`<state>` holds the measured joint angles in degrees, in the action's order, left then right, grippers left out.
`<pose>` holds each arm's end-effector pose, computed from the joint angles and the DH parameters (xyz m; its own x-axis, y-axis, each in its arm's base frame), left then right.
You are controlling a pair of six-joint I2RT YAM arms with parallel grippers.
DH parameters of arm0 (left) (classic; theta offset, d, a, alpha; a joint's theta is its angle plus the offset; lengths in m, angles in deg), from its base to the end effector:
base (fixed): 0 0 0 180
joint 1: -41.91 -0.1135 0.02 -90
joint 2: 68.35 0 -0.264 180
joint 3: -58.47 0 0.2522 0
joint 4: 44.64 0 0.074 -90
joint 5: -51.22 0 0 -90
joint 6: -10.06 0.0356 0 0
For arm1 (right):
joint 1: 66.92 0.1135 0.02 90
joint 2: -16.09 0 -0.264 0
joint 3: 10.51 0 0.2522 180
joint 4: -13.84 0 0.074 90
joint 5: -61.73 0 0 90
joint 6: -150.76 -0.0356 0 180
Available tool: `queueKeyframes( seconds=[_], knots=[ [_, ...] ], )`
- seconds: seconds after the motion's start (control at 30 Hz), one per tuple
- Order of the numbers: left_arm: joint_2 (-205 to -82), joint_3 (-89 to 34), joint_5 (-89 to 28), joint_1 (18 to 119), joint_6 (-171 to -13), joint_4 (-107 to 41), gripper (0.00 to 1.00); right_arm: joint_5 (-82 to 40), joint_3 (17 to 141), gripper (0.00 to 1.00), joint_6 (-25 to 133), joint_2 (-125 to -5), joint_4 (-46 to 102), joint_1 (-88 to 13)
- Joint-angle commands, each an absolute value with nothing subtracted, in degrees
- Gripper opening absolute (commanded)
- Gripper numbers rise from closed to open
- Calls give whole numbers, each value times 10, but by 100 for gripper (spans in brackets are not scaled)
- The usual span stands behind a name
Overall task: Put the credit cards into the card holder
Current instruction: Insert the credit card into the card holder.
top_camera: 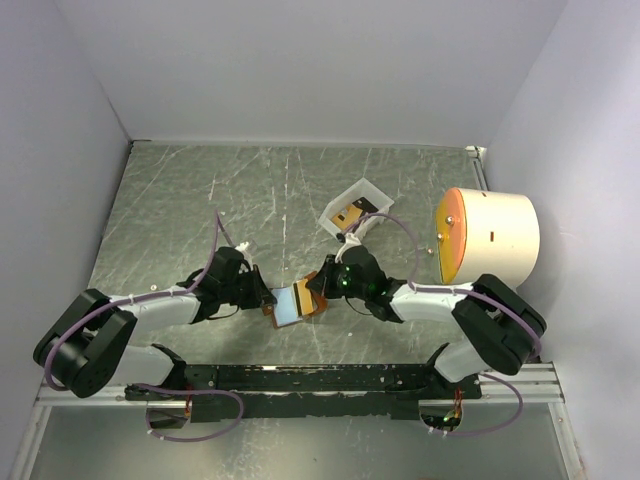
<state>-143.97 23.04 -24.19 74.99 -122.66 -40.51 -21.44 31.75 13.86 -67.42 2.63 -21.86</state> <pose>0.1834 -0.1301 0.1307 -0.8909 -0.2032 -0.4062 0.1018 0.7822 -0.6147 0.1909 0.1972 0.1548 -0.8079 0.2168 -0.5480 -0.2717 0.6882 0.6728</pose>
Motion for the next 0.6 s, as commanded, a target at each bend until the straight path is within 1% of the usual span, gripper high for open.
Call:
queueKeyframes(
  seconds=[0.0, 0.27, 0.57],
  knots=[
    [-1438, 244, -249, 746, -1220, -387, 16, -272, 319, 0, 159, -676, 45, -198],
    [-1439, 244, -249, 746, -1219, -387, 16, -275, 321, 0, 151, -694, 42, -194],
    [-1432, 243, -251, 746, -1219, -382, 16, -269, 351, 0, 159, -709, 109, -189]
  ],
)
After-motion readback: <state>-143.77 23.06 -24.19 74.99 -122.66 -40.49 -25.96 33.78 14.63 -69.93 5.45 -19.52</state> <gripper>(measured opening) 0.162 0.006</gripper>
